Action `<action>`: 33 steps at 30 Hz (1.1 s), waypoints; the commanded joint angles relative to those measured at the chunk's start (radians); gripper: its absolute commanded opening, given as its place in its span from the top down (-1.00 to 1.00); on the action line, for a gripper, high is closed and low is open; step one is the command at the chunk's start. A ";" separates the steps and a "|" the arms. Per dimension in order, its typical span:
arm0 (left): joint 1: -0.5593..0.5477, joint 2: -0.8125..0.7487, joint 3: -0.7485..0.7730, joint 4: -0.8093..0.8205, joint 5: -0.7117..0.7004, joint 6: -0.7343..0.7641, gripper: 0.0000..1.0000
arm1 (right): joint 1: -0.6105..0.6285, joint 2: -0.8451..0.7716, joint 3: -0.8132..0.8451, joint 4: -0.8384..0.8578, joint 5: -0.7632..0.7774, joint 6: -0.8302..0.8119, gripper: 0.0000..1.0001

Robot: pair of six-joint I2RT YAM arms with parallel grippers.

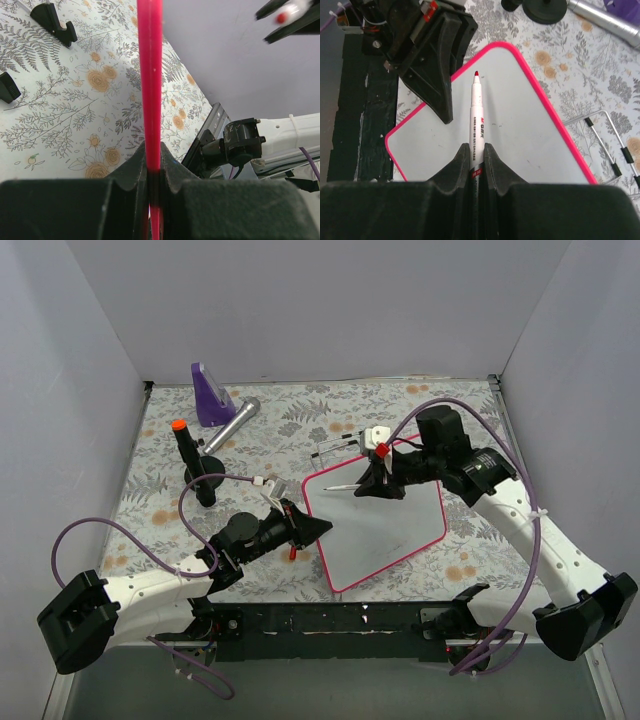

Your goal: Write a sentence on the whiteboard

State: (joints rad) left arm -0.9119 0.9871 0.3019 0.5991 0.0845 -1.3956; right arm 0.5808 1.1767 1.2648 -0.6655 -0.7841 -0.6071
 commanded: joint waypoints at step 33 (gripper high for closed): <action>-0.005 -0.022 0.032 0.110 0.006 0.052 1.00 | 0.005 0.015 -0.171 0.190 0.086 0.116 0.97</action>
State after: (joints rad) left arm -0.9127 0.9874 0.3019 0.6064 0.0895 -1.3804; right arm 0.5838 1.1908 1.0992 -0.5159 -0.7059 -0.4995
